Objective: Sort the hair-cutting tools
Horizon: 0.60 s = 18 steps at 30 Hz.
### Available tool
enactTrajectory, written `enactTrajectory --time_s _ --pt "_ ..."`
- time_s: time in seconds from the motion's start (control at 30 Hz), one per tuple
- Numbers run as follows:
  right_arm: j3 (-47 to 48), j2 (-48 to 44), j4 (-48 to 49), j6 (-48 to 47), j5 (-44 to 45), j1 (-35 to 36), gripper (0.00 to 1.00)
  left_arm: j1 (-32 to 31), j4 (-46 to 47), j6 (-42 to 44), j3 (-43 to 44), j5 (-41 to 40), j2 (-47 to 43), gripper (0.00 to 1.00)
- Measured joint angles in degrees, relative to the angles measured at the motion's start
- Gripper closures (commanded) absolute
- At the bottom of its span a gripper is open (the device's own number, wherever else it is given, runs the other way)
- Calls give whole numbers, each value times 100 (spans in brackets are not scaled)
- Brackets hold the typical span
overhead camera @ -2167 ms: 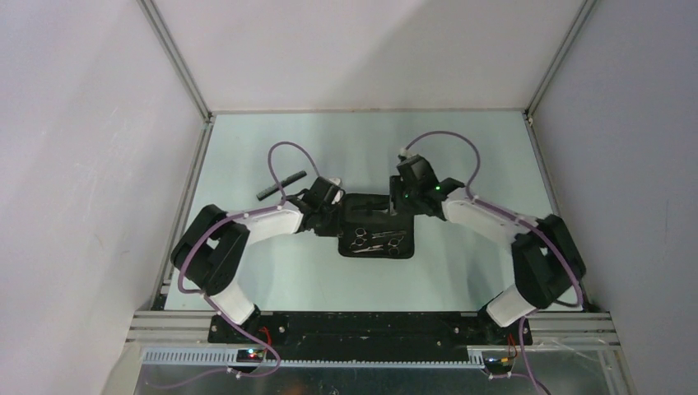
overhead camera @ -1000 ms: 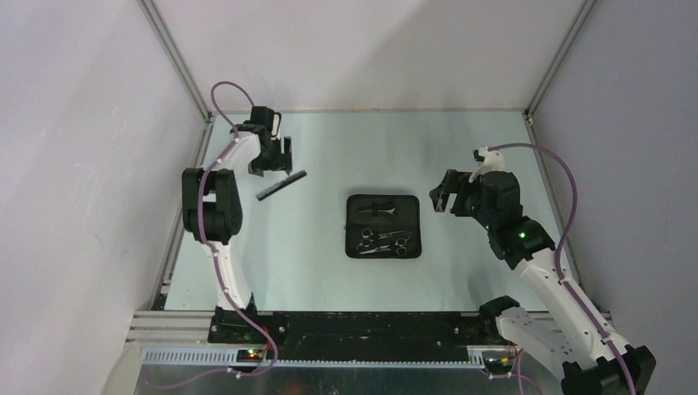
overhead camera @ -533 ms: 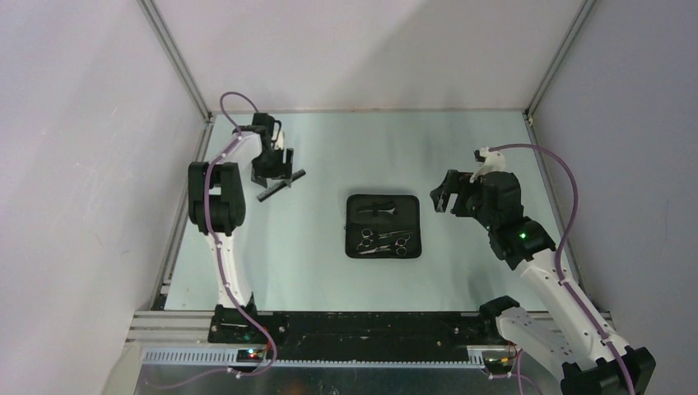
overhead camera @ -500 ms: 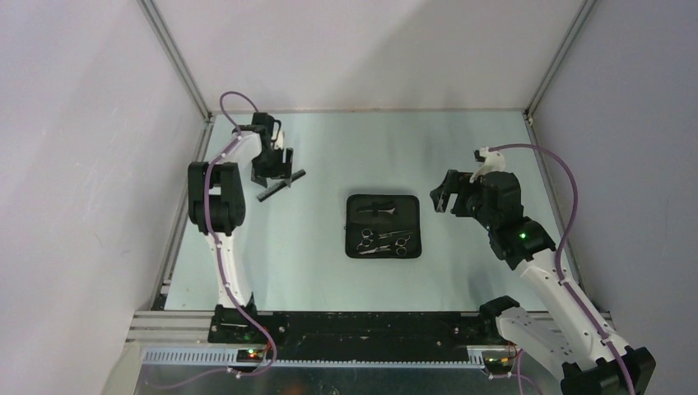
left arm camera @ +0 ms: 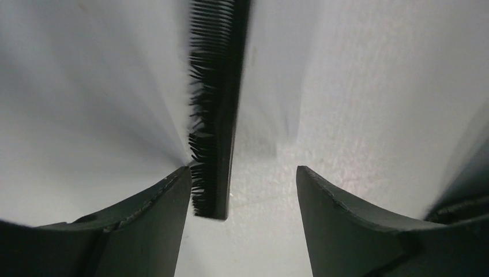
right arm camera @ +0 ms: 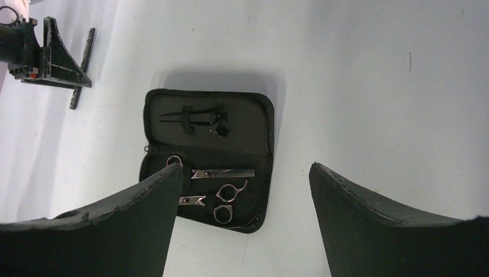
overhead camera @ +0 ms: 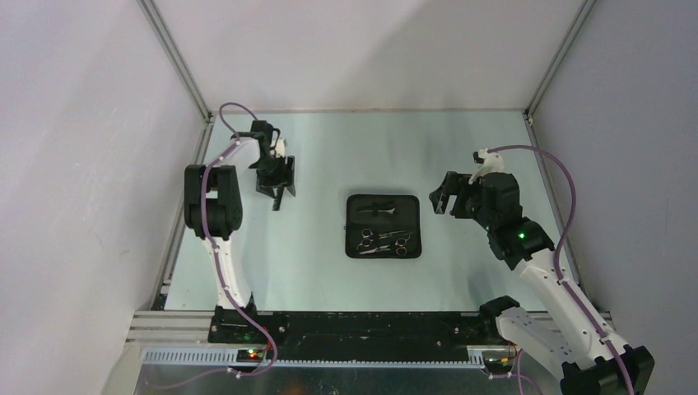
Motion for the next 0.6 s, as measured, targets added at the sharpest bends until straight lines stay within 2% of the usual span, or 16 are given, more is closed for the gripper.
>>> enactTrajectory --time_s 0.2,0.47,0.6 --pt "-28 0 2 79 -35 -7 15 -94 201 -400 -691 155 -566 31" --pt "-74 -7 2 125 -37 -11 15 -140 579 -1145 -734 -791 -944 38" --pt "-94 -9 2 127 -35 -11 15 -155 675 -1377 -813 -951 -942 41"
